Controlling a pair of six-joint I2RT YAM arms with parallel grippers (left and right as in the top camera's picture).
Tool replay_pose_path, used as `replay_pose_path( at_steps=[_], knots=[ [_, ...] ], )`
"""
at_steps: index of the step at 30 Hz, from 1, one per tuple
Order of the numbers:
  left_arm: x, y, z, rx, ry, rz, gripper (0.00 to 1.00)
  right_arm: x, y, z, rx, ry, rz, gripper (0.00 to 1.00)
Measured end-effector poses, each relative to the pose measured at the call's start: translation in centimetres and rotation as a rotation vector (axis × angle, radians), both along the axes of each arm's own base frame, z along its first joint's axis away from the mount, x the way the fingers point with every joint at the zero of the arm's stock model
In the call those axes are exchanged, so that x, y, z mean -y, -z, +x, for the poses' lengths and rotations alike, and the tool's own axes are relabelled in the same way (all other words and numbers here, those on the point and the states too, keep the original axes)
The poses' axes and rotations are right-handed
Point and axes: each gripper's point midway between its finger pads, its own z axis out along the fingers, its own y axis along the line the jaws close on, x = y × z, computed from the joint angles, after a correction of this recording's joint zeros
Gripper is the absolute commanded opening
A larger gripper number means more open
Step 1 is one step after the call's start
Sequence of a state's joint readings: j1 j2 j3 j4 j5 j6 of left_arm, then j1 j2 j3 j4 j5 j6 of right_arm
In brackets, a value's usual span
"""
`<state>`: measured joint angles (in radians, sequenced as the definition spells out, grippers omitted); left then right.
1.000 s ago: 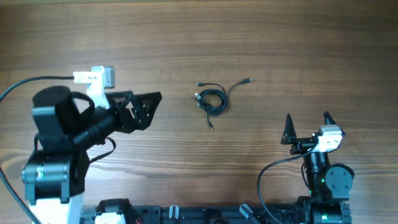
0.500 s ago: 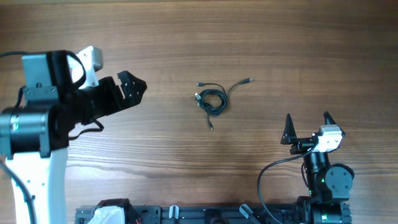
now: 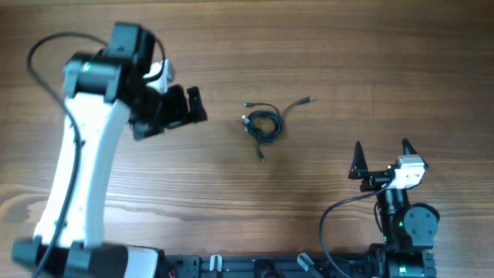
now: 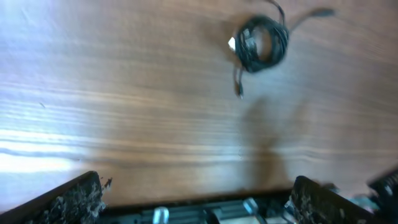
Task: Untangle cables
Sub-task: 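Raise the left arm and move its gripper toward the black cable bundle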
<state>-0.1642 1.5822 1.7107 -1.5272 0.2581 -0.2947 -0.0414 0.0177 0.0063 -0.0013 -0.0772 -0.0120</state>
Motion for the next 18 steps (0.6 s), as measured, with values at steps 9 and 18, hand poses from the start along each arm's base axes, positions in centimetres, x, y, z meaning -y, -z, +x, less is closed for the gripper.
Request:
replay_pose_path(
  at_steps=[9, 18],
  knots=[
    [-0.1, 1.3, 4.2, 0.075, -0.007, 0.040, 1.00, 0.0, 0.0, 0.0, 0.000, 0.000, 0.000, 1.00],
    [0.0, 2.9, 4.8, 0.055, -0.006, 0.043, 1.00, 0.0, 0.0, 0.0, 0.000, 0.000, 0.000, 1.00]
  ],
)
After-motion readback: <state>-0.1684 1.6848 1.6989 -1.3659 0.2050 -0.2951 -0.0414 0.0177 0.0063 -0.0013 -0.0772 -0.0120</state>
